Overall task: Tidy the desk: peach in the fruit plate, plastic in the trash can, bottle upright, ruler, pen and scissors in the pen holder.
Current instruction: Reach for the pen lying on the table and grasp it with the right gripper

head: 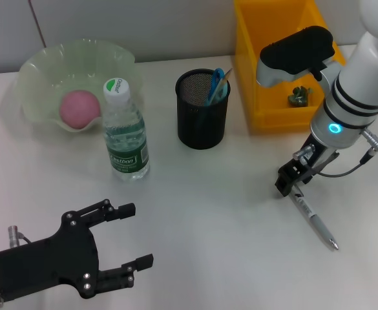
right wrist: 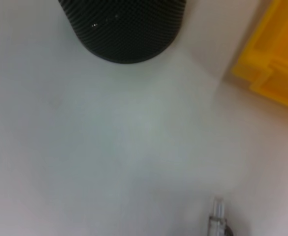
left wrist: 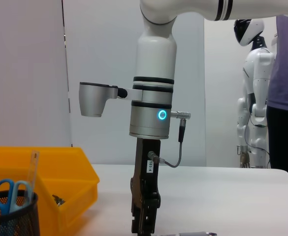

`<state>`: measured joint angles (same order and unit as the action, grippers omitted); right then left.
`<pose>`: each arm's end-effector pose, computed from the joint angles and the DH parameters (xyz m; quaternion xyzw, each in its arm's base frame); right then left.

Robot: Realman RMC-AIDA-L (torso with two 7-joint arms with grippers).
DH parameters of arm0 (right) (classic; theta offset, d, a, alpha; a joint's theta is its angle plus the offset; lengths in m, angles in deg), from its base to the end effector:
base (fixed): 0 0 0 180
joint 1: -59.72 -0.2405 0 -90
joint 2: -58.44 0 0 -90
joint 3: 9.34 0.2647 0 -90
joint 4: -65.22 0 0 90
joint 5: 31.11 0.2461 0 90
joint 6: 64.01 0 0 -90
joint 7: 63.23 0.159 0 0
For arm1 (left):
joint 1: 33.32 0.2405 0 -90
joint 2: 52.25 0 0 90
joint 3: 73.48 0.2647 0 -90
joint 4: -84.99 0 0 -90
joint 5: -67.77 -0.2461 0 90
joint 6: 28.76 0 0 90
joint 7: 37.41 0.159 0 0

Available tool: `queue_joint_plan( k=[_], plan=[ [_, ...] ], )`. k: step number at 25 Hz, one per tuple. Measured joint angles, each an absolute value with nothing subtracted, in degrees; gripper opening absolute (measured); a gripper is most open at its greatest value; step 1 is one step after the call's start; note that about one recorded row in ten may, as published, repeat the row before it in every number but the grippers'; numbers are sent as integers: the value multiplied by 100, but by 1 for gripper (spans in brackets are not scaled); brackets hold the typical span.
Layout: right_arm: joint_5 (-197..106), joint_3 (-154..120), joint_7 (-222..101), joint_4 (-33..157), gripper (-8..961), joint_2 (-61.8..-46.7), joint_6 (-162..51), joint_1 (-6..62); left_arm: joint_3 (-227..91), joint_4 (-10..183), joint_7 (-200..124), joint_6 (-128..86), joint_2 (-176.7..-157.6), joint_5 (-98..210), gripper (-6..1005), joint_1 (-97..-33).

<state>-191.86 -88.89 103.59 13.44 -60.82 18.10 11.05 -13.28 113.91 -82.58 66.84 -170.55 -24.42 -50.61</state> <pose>0.2112 0.4309 -0.0528 -0.8130 0.4655 -0.2662 0.2269 -0.3057 0.2740 -0.0564 -0.9382 -0.0372 -0.3201 0.1261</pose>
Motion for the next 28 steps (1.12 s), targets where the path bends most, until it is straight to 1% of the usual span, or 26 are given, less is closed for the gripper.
queue_joint_plan(
  k=[4,12,28],
  plan=[
    [-19243,-8889,10358,1348,478,-6078,1812,1103,-1328,11391,-8258,6699,-17055,-2442,798,-5055],
    [-19256,-8888,10358,1340,401,-6073,1808,1116,-1329,11391,-8258,6704,-17055,-2442,798,-5052],
    [-19256,-8888,10358,1346,404,-6082,1783,1130,-1328,11391,-8259,6704,-17055,-2442,797,-5081]
  ],
)
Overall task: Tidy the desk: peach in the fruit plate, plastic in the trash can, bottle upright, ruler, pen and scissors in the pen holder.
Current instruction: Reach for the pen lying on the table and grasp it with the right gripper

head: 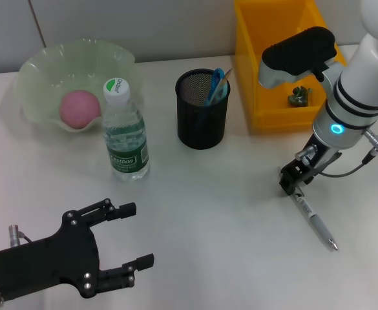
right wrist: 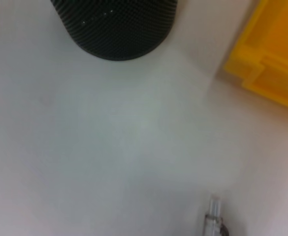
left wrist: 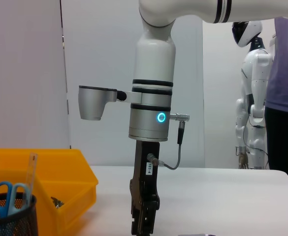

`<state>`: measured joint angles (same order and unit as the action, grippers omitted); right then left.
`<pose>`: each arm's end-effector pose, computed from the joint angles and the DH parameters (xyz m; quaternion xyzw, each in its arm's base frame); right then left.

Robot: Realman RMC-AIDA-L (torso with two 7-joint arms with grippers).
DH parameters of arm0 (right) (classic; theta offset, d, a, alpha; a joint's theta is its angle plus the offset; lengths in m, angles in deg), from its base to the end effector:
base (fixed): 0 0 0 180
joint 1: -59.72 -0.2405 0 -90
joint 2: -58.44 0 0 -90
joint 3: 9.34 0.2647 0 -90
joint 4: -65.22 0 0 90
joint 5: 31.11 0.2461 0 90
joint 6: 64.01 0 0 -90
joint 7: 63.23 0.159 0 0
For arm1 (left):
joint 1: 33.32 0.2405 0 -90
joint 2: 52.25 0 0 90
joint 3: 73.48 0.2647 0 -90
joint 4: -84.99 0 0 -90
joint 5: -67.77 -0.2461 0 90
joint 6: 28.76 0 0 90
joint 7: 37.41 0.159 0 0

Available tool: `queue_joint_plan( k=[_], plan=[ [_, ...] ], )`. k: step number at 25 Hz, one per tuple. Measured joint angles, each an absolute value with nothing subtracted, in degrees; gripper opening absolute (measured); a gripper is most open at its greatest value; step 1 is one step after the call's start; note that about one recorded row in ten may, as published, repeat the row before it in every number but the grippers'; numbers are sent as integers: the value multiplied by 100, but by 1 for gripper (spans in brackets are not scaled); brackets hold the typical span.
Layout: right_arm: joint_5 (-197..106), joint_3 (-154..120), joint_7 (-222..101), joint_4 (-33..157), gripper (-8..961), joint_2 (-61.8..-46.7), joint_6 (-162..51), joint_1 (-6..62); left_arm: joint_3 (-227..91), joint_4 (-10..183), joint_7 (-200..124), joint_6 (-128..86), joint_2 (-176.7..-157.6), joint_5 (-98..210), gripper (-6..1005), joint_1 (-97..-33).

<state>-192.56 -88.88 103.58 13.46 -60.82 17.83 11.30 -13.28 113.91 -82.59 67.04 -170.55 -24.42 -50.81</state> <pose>0.2143 0.4311 -0.0516 -0.8111 0.4647 -0.2692 0.2317 -0.3044 0.2747 -0.0562 -0.9380 -0.0351 -0.3215 0.1244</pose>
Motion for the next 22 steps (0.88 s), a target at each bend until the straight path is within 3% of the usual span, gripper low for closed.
queue_joint_plan(
  k=[18,20,22],
  plan=[
    [-19256,-8925,10313,1451,405,-6083,1712,1097,-1311,11391,-8259,6704,-17054,-2442,797,-5081],
    [-19256,-8988,10301,1440,253,-6082,1710,1097,-1315,11391,-8259,6706,-17054,-2442,797,-5081],
    [-19255,-9029,10299,1400,221,-6083,1727,1097,-1322,11391,-8259,6727,-17055,-2443,798,-5081]
  ],
)
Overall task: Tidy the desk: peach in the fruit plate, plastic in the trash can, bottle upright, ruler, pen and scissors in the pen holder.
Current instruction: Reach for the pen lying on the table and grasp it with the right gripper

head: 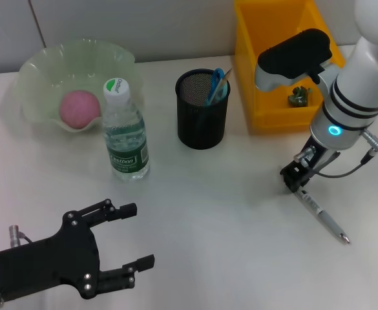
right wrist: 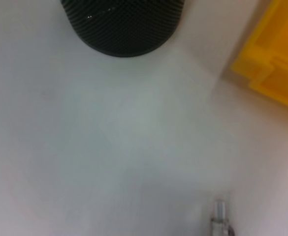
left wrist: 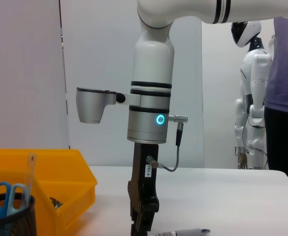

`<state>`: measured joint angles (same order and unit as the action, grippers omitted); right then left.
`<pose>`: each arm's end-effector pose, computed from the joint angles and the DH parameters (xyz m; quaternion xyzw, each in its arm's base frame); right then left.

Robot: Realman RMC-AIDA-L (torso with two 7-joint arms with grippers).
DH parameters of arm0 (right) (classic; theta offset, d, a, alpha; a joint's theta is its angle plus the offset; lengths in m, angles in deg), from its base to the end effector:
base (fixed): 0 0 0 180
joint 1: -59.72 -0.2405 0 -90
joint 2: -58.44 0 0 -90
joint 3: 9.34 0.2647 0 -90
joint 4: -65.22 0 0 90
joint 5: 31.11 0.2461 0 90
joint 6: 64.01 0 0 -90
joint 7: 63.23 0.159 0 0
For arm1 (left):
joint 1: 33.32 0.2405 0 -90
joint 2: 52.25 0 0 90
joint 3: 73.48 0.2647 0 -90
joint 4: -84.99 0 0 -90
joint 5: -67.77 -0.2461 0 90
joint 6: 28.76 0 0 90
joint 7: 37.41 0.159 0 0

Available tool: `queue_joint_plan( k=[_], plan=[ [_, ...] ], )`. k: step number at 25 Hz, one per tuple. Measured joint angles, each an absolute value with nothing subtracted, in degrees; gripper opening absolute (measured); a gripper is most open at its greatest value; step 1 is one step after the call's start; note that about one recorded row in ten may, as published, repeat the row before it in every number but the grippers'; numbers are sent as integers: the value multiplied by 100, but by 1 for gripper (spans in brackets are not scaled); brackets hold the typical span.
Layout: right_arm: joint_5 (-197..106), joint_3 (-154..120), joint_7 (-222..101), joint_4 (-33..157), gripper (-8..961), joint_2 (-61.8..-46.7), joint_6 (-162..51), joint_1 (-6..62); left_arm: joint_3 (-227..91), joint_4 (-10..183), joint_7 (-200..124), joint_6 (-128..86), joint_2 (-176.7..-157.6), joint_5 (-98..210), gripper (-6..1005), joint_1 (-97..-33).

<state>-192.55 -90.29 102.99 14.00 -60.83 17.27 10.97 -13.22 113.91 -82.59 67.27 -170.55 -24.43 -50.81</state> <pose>0.2134 0.4310 -0.0554 -0.8164 0.4505 -0.2776 0.2313 -0.3039 0.2741 -0.0562 -0.9379 -0.0344 -0.3227 0.1226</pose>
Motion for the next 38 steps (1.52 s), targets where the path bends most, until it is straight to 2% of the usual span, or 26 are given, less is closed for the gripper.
queue_joint_plan(
  k=[9,24,28,33,38],
  plan=[
    [-19255,-9026,10296,1175,51,-6075,1754,1128,-1327,11391,-8259,6788,-17051,-2442,798,-5078],
    [-19238,-8990,10297,940,52,-6074,1924,1162,-1365,11391,-8259,6792,-17037,-2443,798,-5061],
    [-19244,-9014,10302,892,75,-6073,1959,1167,-1364,11391,-8259,6792,-17037,-2443,797,-5065],
    [-19248,-9013,10310,905,295,-6074,1987,1171,-1363,11391,-8259,6792,-17041,-2451,797,-5081],
    [-19260,-9019,10308,956,320,-6073,1959,1199,-1363,11391,-8259,6792,-17046,-2452,797,-5081]
  ],
)
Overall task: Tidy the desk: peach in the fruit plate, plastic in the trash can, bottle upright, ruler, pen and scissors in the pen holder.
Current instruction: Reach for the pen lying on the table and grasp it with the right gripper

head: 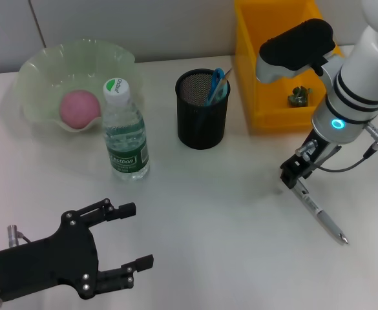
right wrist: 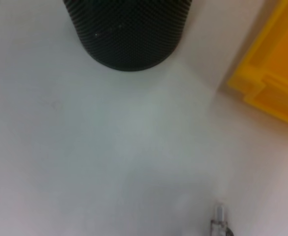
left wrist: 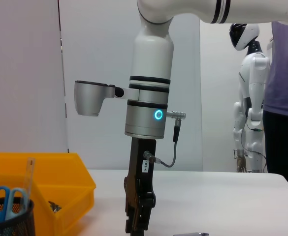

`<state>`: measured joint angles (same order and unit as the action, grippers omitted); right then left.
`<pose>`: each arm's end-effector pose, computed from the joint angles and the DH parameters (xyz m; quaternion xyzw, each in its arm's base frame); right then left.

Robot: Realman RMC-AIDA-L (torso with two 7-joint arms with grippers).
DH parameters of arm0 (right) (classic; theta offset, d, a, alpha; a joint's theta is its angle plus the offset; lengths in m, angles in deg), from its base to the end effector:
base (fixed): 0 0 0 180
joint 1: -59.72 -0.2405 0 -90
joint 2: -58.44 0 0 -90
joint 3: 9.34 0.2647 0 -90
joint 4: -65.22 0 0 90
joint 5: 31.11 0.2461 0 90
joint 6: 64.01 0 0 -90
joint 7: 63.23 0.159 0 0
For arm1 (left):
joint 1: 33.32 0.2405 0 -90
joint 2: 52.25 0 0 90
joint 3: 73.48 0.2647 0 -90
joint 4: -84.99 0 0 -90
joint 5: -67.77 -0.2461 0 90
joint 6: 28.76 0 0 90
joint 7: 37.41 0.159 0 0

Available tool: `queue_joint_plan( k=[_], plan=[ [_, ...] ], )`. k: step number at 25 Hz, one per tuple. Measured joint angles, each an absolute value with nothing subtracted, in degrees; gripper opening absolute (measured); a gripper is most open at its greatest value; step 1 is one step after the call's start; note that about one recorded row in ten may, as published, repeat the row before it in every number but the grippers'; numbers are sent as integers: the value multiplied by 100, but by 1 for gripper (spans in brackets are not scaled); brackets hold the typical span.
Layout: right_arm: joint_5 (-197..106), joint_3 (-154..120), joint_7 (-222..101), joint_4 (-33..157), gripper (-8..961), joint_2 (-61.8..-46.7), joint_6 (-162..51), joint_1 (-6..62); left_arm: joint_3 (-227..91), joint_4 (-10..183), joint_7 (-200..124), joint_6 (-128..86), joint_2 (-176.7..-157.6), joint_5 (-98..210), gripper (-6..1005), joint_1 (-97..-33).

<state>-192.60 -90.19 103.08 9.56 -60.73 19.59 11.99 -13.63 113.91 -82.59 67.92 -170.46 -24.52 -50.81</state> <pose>0.2029 0.4308 -0.0461 -0.8209 0.4445 -0.2698 0.2361 -0.3037 0.2736 -0.0542 -0.9368 -0.0331 -0.3262 0.1219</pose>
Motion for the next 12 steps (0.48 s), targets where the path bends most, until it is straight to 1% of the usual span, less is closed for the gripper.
queue_joint_plan(
  k=[12],
  plan=[
    [-19412,-9021,10341,1076,326,-6079,1860,1197,-1339,11391,-8259,6791,-17046,-2453,798,-5081]
  ],
)
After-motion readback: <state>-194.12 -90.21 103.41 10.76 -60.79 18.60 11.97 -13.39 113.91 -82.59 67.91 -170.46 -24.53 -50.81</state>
